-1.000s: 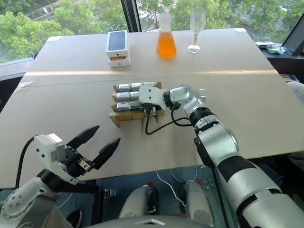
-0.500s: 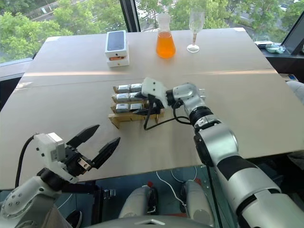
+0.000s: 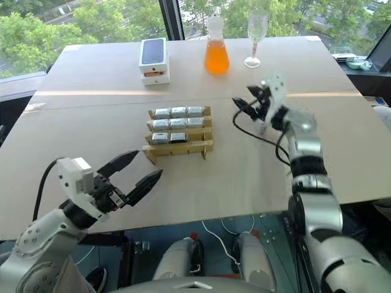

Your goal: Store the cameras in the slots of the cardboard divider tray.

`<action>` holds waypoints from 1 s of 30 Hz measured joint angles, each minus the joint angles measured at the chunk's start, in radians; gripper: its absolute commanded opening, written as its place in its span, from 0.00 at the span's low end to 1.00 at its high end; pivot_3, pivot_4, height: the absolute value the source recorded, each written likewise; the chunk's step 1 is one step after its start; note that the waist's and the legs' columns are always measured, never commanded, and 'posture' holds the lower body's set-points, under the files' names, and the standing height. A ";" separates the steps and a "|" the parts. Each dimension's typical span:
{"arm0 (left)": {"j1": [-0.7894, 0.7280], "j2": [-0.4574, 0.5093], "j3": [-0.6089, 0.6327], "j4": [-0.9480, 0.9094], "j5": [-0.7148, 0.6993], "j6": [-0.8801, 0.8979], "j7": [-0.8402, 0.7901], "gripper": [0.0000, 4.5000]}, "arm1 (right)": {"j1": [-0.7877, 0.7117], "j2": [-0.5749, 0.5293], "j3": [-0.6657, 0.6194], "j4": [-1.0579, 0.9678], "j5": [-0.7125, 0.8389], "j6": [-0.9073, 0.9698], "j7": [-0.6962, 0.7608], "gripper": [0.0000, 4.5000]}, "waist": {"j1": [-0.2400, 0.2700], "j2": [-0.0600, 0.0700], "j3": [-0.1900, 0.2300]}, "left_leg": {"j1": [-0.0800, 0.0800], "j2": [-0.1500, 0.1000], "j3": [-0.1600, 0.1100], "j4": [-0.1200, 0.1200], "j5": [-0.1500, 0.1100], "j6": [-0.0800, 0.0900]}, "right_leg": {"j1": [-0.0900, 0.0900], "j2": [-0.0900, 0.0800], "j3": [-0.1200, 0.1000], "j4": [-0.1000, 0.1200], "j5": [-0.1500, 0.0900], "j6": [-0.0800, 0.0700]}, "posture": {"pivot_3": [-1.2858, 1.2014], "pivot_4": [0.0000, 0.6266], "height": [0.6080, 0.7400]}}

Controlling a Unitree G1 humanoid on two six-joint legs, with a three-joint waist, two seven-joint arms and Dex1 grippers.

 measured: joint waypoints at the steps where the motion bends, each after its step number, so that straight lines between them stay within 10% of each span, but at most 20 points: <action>1: -0.005 0.004 0.001 0.005 -0.001 0.000 -0.003 1.00 | 0.020 0.003 -0.002 -0.027 0.000 0.018 -0.018 0.74 | -0.002 0.000 0.000 | 0.000 0.000 0.000 0.000 0.000 0.000 | 0.000 0.000 0.000 0.000 0.000 0.000 | 0.52 0.24 1.00; 10: -0.135 0.068 -0.029 0.100 -0.025 0.037 -0.083 1.00 | 0.295 0.125 0.034 -0.470 -0.040 0.295 -0.399 0.74 | -0.006 0.001 0.000 | 0.003 0.001 0.001 0.000 0.000 0.000 | 0.001 0.004 0.002 0.001 -0.002 0.005 | 0.52 0.24 1.00; 26: -0.130 0.123 -0.006 0.112 -0.117 0.074 -0.182 1.00 | 0.243 0.152 0.081 -0.362 -0.033 0.284 -0.526 0.74 | 0.000 0.000 -0.001 | 0.002 0.000 0.000 0.000 0.001 -0.001 | 0.000 0.004 0.002 -0.001 -0.001 0.002 | 0.52 0.24 1.00; 30: -0.126 0.123 -0.006 0.112 -0.117 0.075 -0.184 1.00 | 0.242 0.152 0.081 -0.347 -0.022 0.275 -0.530 0.50 | 0.000 0.000 -0.001 | 0.002 0.000 0.000 0.000 0.001 -0.002 | 0.000 0.004 0.002 -0.001 -0.001 0.002 | 0.52 0.24 1.00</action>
